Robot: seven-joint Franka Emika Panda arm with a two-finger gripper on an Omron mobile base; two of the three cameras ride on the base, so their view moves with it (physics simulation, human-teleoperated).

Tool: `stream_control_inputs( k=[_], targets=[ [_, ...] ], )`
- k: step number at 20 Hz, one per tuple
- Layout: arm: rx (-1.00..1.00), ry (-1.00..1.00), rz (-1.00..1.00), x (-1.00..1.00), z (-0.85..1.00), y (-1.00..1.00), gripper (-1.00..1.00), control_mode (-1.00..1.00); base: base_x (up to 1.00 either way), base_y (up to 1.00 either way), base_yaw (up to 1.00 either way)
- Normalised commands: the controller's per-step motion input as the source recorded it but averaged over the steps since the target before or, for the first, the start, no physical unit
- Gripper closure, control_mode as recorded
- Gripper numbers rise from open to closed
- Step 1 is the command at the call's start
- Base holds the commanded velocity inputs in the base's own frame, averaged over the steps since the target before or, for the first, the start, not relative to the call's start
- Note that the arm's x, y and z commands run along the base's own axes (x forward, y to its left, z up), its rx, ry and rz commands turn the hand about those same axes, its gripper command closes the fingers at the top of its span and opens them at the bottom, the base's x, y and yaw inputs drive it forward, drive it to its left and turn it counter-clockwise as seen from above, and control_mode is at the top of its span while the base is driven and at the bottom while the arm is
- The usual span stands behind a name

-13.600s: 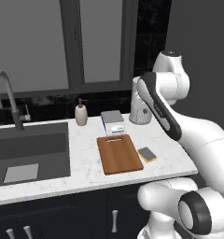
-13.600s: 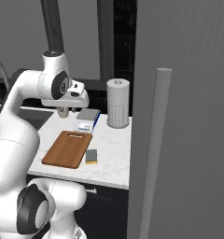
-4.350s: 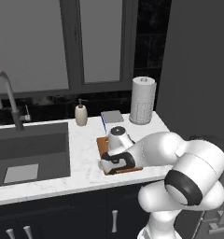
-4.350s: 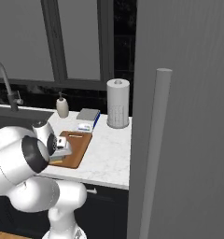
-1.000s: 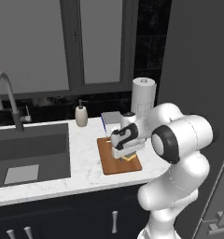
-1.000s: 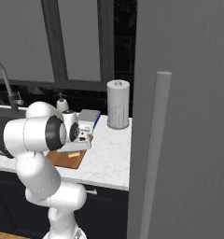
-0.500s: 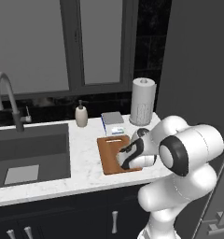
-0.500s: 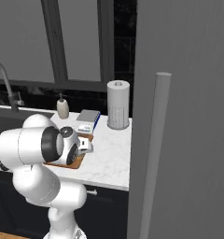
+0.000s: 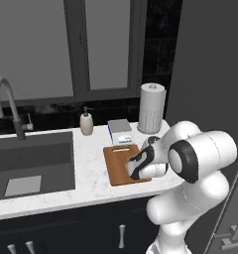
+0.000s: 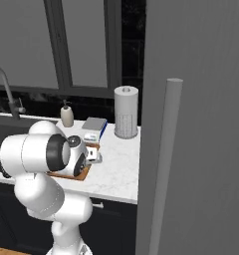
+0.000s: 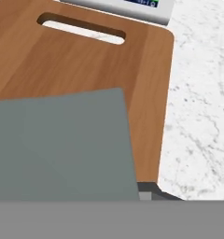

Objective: Pick up the sponge from the counter and clean the cutting board by briefly scrubbing or pressing down on the cutting board. Once finished, release the sponge.

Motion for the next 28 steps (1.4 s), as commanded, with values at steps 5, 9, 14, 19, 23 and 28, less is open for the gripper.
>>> stream_control_inputs(
  k=[5,9,14,19,23,28],
  targets=[
    [-0.03,0.49,0.12,-1.00,-0.75,-0.89,1.00,-1.00,0.00,0.00,0.00],
    [0.00,0.43,0.09,-0.91,-0.45,-0.98,1.00,-1.00,0.00,0.00,0.00],
    [-0.16,0.32,0.08,-0.31,-0.94,-0.21,1.00,-1.00,0.00,0.00,0.00],
    [-0.02,-0.09,0.16,0.02,-0.63,0.01,1.00,-1.00,0.00,0.00,0.00],
    [0.00,-0.23,0.14,0.04,-0.94,0.17,1.00,-1.00,0.00,0.00,0.00],
    [0.01,-0.24,0.14,0.24,-0.89,0.75,1.00,-1.00,0.00,0.00,0.00]
  ],
)
